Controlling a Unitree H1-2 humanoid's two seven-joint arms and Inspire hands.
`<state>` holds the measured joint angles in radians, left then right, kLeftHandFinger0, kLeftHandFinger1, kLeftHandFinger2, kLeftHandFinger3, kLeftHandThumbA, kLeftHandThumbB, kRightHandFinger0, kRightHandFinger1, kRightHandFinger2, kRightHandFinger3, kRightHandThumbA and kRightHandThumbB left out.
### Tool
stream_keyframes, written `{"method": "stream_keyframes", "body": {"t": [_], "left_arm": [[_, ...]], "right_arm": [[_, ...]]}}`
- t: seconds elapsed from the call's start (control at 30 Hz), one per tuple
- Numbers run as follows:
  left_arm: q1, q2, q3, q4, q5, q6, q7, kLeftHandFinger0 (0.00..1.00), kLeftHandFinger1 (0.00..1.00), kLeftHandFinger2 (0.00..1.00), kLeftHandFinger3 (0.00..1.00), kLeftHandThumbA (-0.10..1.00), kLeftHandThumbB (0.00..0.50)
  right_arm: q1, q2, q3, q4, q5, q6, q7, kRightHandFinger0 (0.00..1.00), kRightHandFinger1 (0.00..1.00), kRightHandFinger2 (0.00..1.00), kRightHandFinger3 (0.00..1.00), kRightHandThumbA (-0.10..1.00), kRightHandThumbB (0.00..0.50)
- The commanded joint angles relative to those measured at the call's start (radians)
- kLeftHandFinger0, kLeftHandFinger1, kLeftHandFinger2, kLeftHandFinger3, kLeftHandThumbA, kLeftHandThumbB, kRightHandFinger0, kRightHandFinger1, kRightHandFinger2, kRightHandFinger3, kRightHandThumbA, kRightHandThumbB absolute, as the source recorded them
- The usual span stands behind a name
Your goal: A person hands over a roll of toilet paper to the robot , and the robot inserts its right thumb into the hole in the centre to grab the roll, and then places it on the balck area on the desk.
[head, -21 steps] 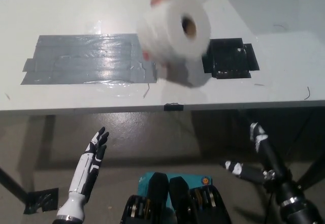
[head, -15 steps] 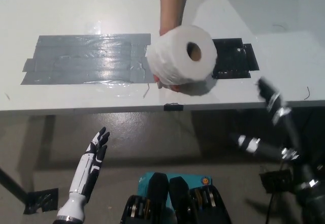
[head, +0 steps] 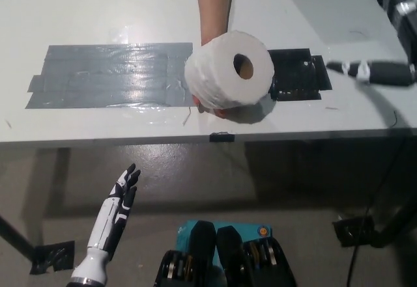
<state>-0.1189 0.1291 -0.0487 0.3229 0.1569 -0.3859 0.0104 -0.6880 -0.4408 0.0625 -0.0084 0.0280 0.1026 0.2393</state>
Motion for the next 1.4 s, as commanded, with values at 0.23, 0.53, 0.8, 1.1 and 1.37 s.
{"method": "stream_keyframes", "body": {"t": [0.23, 0.53, 0.8, 1.1, 1.37], "left_arm": [[-0.012, 0.018, -0.007, -0.018, 0.019, -0.041, -0.002, 1.00, 1.00, 1.00, 1.00, 1.00, 0.293], [-0.007, 0.020, -0.011, -0.027, 0.024, -0.041, -0.001, 1.00, 1.00, 1.00, 1.00, 1.00, 0.275], [-0.008, 0.023, -0.010, -0.024, 0.031, -0.051, 0.005, 1.00, 1.00, 1.00, 1.00, 1.00, 0.256], [-0.011, 0.022, -0.006, -0.029, 0.041, -0.037, 0.009, 1.00, 1.00, 1.00, 1.00, 1.00, 0.257], [-0.016, 0.025, -0.005, -0.028, 0.032, -0.036, -0.001, 1.00, 1.00, 1.00, 1.00, 1.00, 0.254]], "right_arm": [[-0.511, -0.001, 0.190, 0.569, -0.097, 0.126, 0.201, 1.00, 1.00, 1.00, 1.00, 1.00, 0.398], [-0.650, 0.105, 0.334, 0.883, -0.233, -0.014, 0.129, 1.00, 1.00, 1.00, 1.00, 1.00, 0.407], [-0.669, 0.179, 0.358, 0.973, -0.241, 0.052, 0.155, 1.00, 1.00, 1.00, 1.00, 1.00, 0.479], [-0.642, 0.187, 0.409, 0.950, -0.313, 0.028, 0.179, 1.00, 1.00, 1.00, 1.00, 1.00, 0.498], [-0.630, 0.184, 0.379, 0.968, -0.295, 0.034, 0.209, 1.00, 1.00, 1.00, 1.00, 1.00, 0.485]]}}
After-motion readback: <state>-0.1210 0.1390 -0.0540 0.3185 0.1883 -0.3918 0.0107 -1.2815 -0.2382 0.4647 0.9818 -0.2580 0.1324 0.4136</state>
